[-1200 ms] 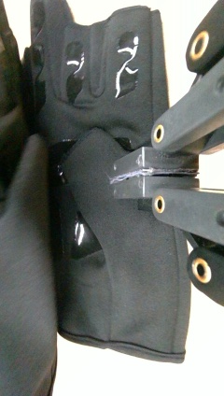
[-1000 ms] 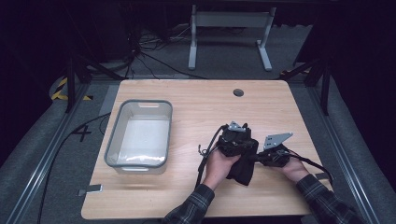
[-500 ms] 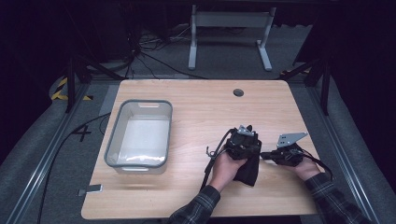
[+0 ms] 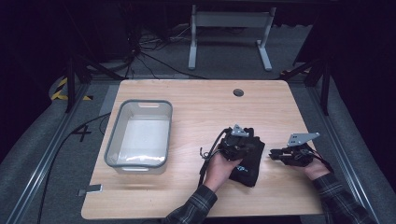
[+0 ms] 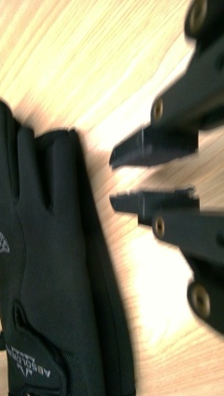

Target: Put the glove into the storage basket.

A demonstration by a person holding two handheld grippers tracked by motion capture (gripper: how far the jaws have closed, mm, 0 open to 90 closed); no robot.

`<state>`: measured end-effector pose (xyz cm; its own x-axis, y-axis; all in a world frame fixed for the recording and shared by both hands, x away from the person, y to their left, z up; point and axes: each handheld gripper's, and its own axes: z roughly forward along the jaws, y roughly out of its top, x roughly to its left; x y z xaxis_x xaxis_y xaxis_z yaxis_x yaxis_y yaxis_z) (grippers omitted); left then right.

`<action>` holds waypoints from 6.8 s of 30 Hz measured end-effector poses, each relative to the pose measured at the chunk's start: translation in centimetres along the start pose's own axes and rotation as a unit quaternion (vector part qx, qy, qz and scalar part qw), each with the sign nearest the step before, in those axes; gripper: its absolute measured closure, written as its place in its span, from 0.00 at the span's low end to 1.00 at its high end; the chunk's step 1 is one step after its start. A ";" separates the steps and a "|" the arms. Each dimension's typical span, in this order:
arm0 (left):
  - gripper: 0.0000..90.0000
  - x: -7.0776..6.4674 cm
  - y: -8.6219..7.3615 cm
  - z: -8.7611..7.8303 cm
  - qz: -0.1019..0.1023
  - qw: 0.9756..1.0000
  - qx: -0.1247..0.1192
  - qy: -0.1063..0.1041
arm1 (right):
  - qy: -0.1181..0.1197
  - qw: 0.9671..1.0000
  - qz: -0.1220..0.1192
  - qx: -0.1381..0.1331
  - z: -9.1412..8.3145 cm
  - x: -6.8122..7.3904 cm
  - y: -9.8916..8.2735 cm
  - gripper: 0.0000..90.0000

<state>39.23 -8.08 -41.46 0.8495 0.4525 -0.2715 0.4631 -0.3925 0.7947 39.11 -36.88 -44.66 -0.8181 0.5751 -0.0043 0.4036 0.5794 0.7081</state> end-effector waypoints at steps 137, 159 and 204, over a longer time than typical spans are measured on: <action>0.74 6.3 -1.2 1.8 0.072 0.984 0.158 -0.026 | -0.062 0.997 0.048 -0.009 -0.5 0.6 -3.4 0.10; 0.74 5.7 0.9 -3.0 0.029 0.992 0.126 0.008 | -0.062 0.997 0.049 -0.009 -0.5 0.6 -3.4 0.10; 0.74 9.6 -2.0 -21.2 -0.057 0.986 0.042 0.148 | -0.064 0.997 0.049 -0.009 -0.5 0.6 -3.4 0.10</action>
<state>41.11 14.04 -34.13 0.6856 0.7065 -0.1755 0.5806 -0.3853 0.7172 37.02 -38.80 -46.73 -0.7159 0.6978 -0.0239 0.4709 0.5078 0.7214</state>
